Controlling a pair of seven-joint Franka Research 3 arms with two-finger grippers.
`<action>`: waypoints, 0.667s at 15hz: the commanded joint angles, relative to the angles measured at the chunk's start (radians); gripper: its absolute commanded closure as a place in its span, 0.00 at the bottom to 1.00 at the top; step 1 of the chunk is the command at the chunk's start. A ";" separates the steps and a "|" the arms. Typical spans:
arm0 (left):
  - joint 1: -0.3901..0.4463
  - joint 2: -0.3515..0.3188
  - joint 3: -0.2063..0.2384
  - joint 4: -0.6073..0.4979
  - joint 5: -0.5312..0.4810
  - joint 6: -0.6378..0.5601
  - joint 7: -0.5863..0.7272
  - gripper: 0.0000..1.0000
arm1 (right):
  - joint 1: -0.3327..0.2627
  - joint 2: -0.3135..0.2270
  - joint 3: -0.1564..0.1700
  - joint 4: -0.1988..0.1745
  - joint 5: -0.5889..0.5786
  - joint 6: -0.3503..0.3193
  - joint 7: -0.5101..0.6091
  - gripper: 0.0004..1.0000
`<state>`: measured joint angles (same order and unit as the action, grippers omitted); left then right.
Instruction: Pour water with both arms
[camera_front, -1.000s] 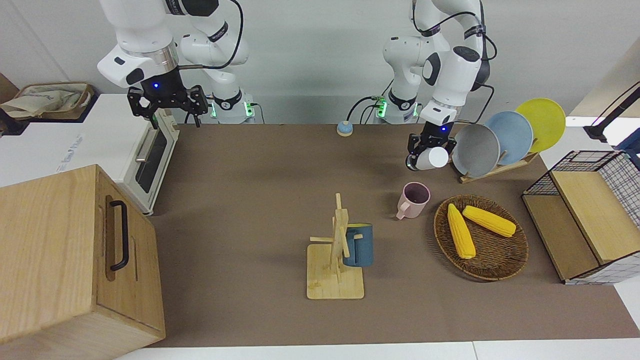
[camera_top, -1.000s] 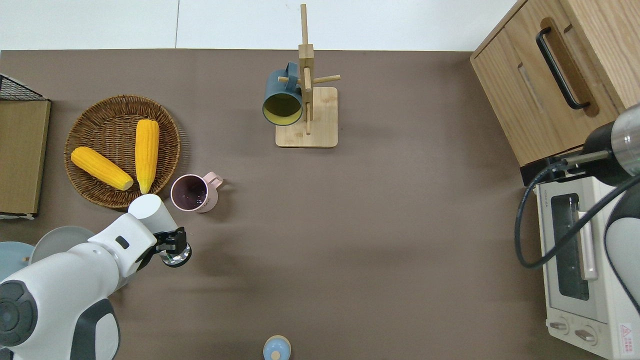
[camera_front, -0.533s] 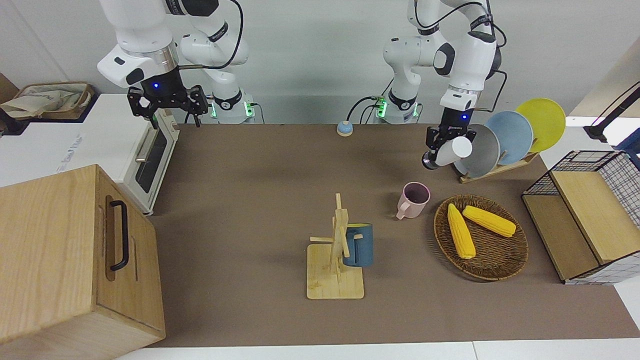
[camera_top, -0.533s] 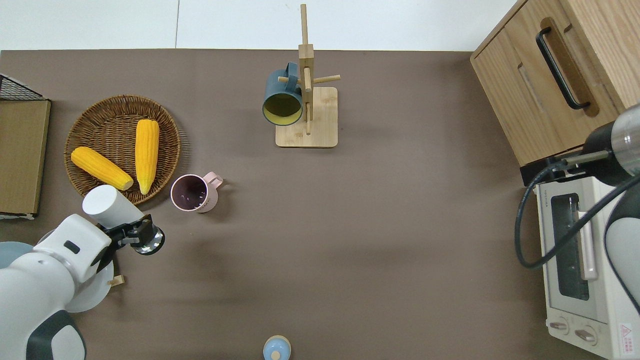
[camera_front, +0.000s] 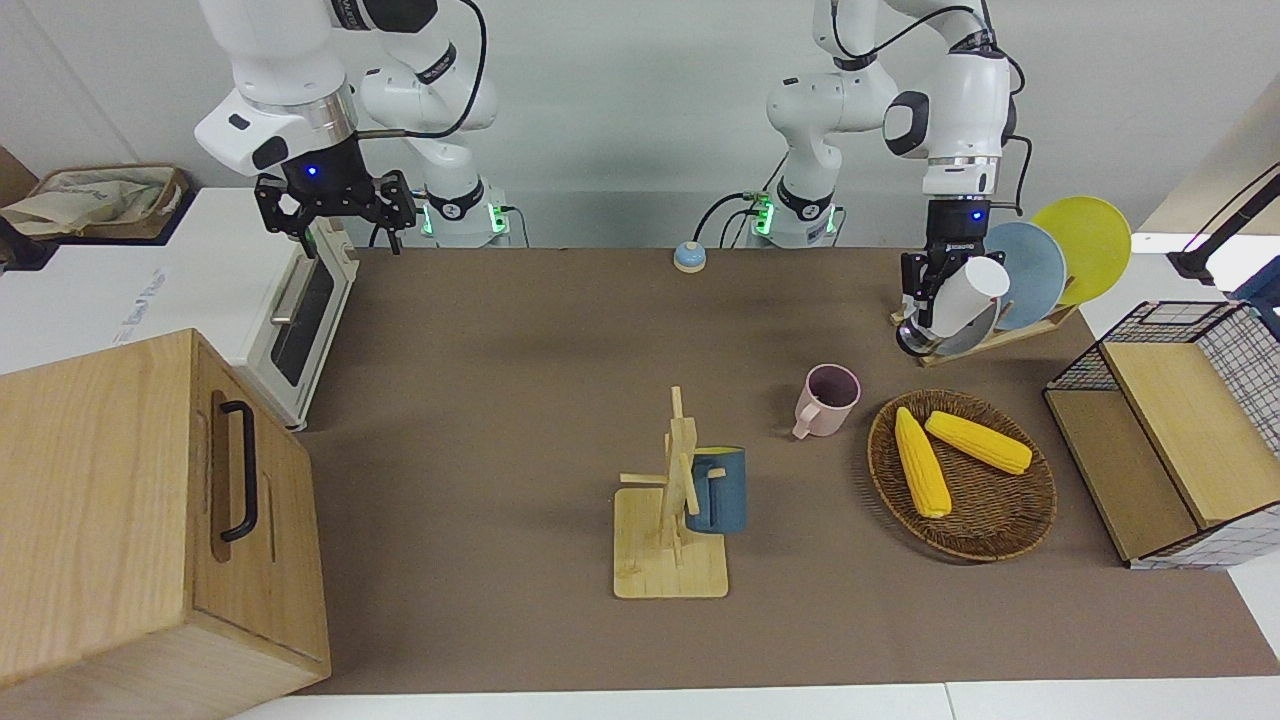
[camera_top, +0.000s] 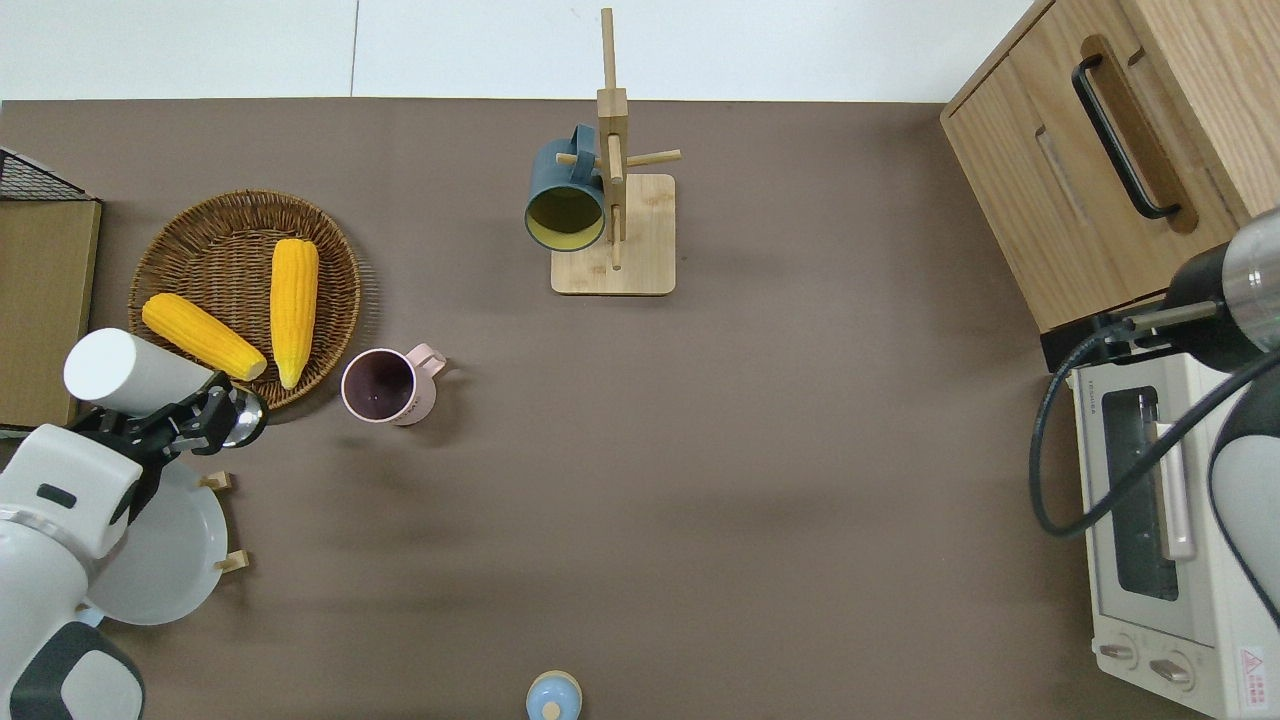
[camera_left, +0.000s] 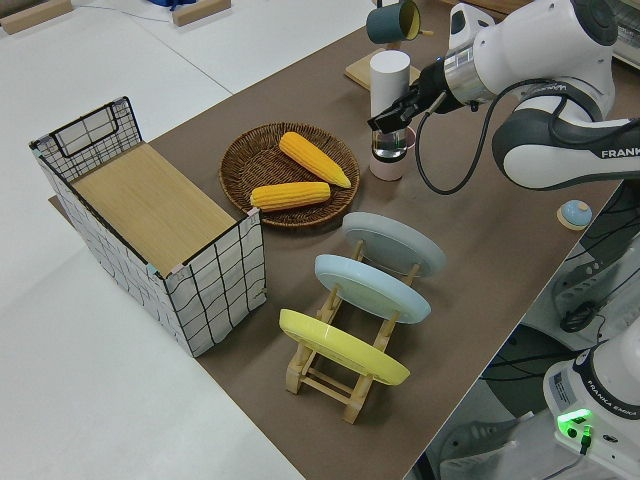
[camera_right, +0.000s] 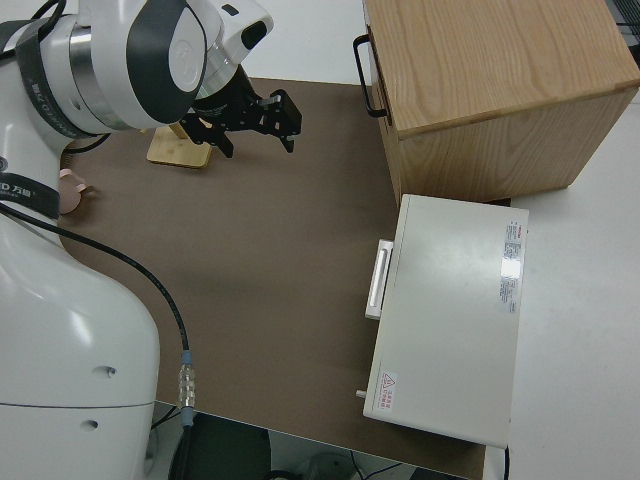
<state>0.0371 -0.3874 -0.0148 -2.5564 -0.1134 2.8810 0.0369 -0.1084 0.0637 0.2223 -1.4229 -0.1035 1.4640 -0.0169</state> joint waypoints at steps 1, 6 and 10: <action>0.055 0.034 -0.010 0.103 0.073 0.021 -0.002 1.00 | -0.004 -0.007 0.000 0.001 0.016 -0.010 -0.018 0.01; 0.126 0.132 0.003 0.286 0.184 -0.029 0.006 1.00 | -0.004 -0.007 0.000 0.001 0.016 -0.010 -0.018 0.01; 0.141 0.252 0.022 0.505 0.184 -0.141 0.032 1.00 | -0.004 -0.007 -0.001 0.001 0.016 -0.010 -0.018 0.01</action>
<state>0.1635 -0.2469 -0.0051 -2.2540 0.0407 2.8189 0.0480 -0.1084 0.0637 0.2223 -1.4229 -0.1035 1.4640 -0.0169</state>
